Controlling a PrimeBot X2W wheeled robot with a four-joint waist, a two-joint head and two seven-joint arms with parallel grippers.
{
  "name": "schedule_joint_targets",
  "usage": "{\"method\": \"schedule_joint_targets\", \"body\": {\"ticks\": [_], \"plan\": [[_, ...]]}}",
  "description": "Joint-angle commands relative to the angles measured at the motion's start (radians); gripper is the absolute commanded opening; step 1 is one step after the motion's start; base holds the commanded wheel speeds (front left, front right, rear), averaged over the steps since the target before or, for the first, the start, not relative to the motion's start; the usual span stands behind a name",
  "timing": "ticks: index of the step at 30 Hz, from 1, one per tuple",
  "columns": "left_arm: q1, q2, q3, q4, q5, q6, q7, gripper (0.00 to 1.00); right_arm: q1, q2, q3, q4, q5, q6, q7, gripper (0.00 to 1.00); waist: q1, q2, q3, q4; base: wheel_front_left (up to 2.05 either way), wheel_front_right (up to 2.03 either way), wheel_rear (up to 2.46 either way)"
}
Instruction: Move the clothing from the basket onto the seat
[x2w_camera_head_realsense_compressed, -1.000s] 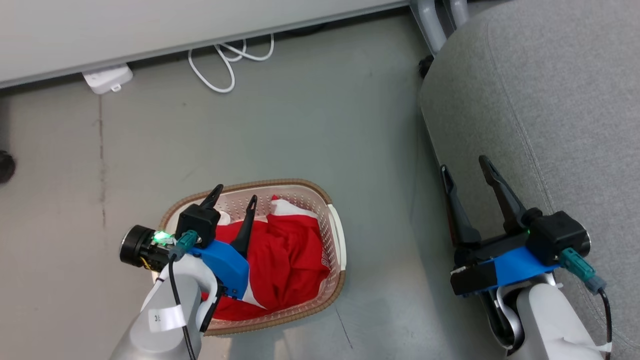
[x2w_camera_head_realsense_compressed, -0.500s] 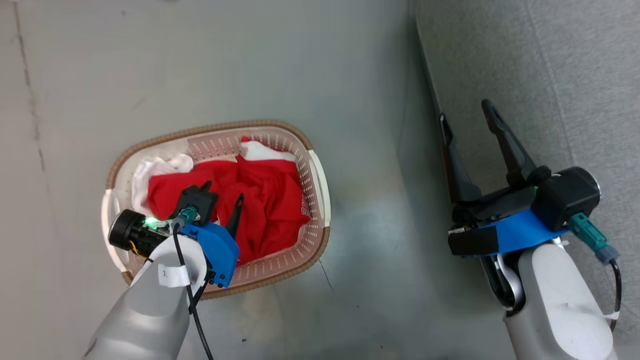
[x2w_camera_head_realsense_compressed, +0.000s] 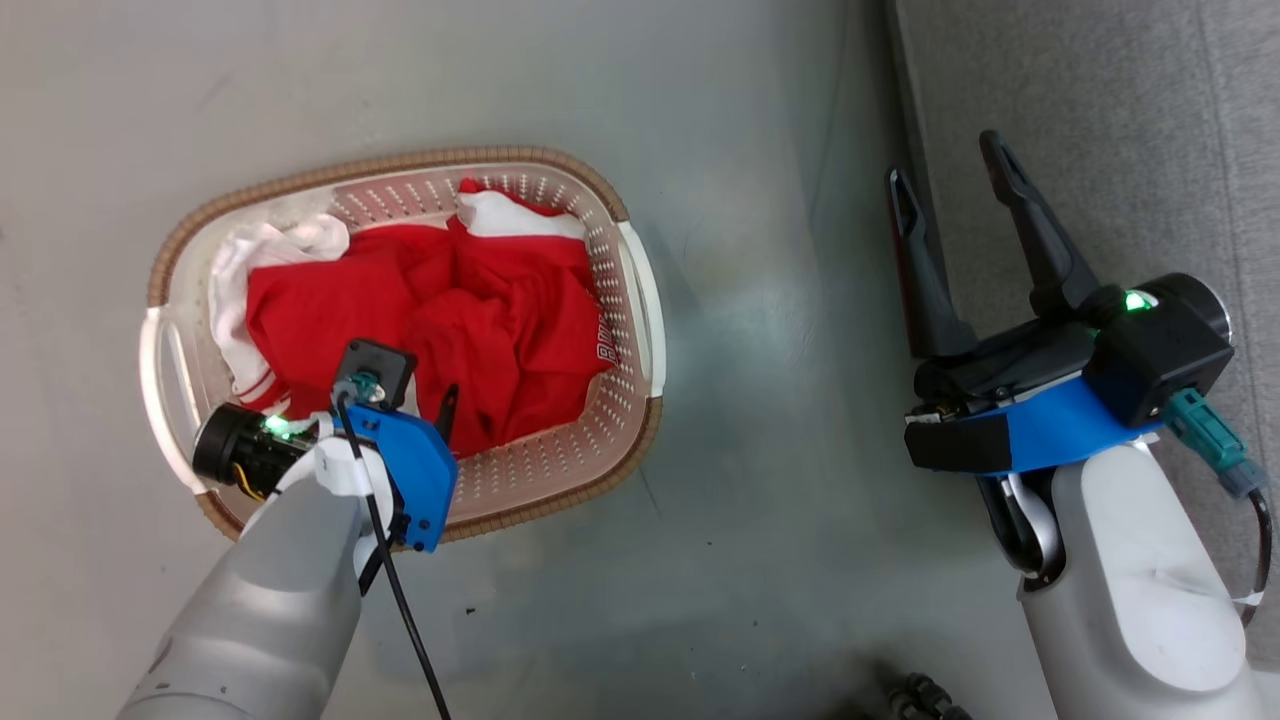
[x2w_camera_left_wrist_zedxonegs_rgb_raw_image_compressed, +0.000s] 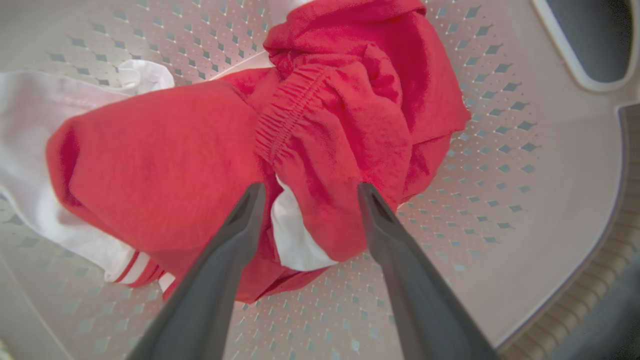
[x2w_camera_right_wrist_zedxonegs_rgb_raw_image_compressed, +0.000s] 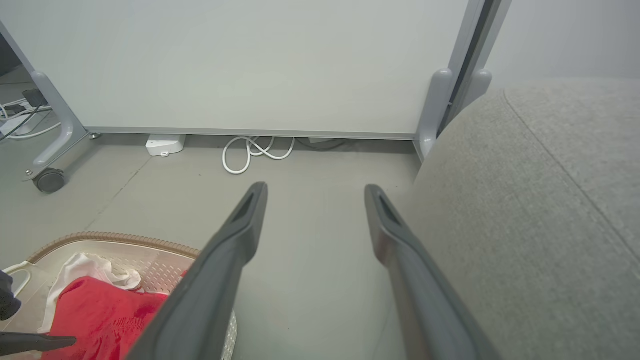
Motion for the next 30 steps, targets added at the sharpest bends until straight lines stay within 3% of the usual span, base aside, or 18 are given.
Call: {"method": "schedule_joint_targets", "body": {"ticks": [1,21,22,23,24,30], "plan": [[-0.027,0.007,-0.010,0.004,-0.016,-0.001,0.010,1.00,-0.023,-0.007,0.001,-0.008,-0.006,0.000,-0.003,1.00,-0.0001,0.0000,0.030,-0.001,0.00,0.00,0.00],[-0.163,0.020,-0.139,0.005,-0.136,-0.001,0.029,1.00,-0.050,-0.012,-0.017,-0.054,-0.006,0.000,-0.003,1.00,-0.0001,0.0000,0.182,-0.017,0.00,0.00,0.00],[-0.165,0.019,-0.150,0.005,-0.139,-0.001,0.031,0.84,-0.051,-0.012,-0.018,-0.054,-0.005,0.000,-0.003,1.00,-0.0001,0.0000,0.184,-0.016,0.00,0.00,0.00],[-0.167,0.019,-0.161,0.003,-0.142,-0.001,0.033,0.25,-0.052,-0.012,-0.018,-0.053,-0.006,0.000,-0.003,1.00,-0.0001,0.0000,0.185,-0.016,0.00,0.00,0.00],[-0.170,0.020,-0.171,-0.001,-0.144,-0.001,0.028,0.00,-0.053,-0.011,-0.019,-0.053,-0.006,0.000,-0.003,1.00,-0.0001,0.0000,0.186,-0.015,0.00,0.00,0.00],[-0.175,0.020,-0.217,-0.010,-0.183,-0.001,0.021,0.00,-0.059,-0.011,-0.019,-0.045,-0.003,0.000,-0.003,1.00,-0.0001,0.0000,0.180,-0.011,0.00,0.00,0.00]]}}
